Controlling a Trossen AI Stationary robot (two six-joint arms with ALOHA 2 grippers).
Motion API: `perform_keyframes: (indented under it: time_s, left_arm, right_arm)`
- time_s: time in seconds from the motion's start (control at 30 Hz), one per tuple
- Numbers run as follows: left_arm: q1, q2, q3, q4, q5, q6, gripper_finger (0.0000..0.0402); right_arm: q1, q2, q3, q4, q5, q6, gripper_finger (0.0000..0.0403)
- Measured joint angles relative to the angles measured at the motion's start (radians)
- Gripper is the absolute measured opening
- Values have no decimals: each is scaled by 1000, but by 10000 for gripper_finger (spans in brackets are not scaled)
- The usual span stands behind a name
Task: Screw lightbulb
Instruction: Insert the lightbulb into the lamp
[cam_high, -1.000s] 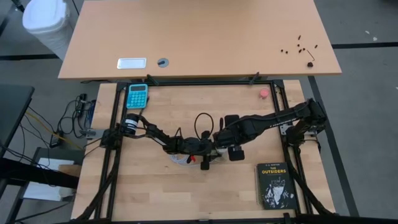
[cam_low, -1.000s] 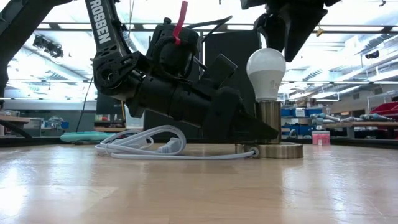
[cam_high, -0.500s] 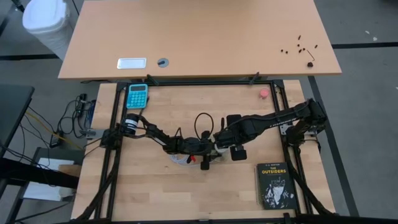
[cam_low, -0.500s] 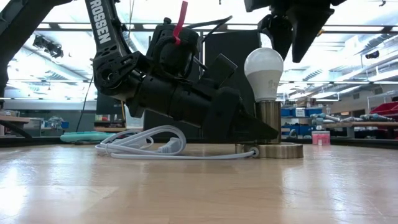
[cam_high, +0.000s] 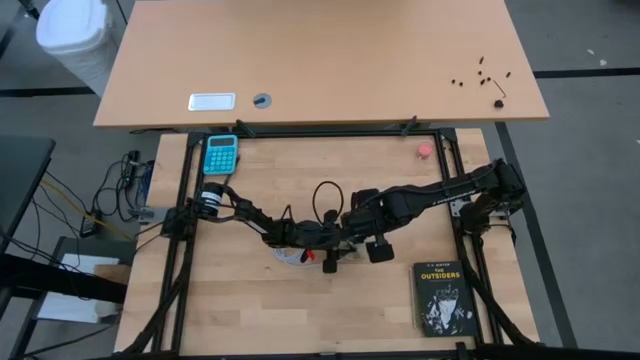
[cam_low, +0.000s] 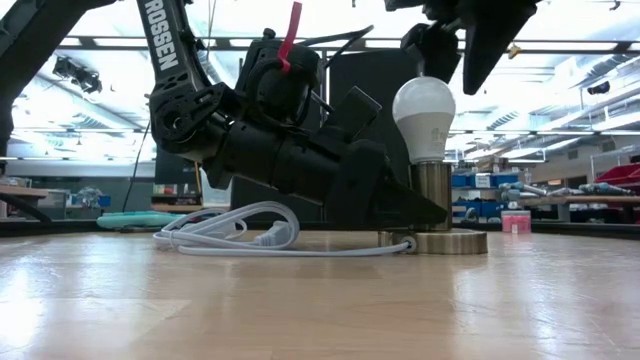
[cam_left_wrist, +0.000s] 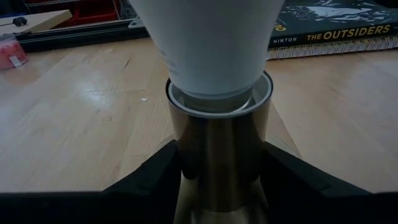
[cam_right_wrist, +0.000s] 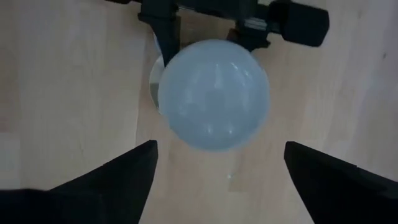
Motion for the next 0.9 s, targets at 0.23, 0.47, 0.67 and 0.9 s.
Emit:
perform_keyframes:
  time_s: [0.23, 0.47, 0.67, 0.9]
  left_arm:
    - [0, 0, 0, 0, 0, 0, 195]
    - [0, 0, 0, -1, 0, 0, 195]
    - [0, 0, 0, -2, 0, 0, 195]
    - [0, 0, 0, 0, 0, 8, 195]
  right_arm:
    - [24, 0, -65, 66, 42, -160, 373]
    - [22, 0, -81, 80, 58, -322, 373]
    - [22, 0, -81, 101, 58, -511, 373]
    - [4, 0, -81, 160, 48, -696, 373]
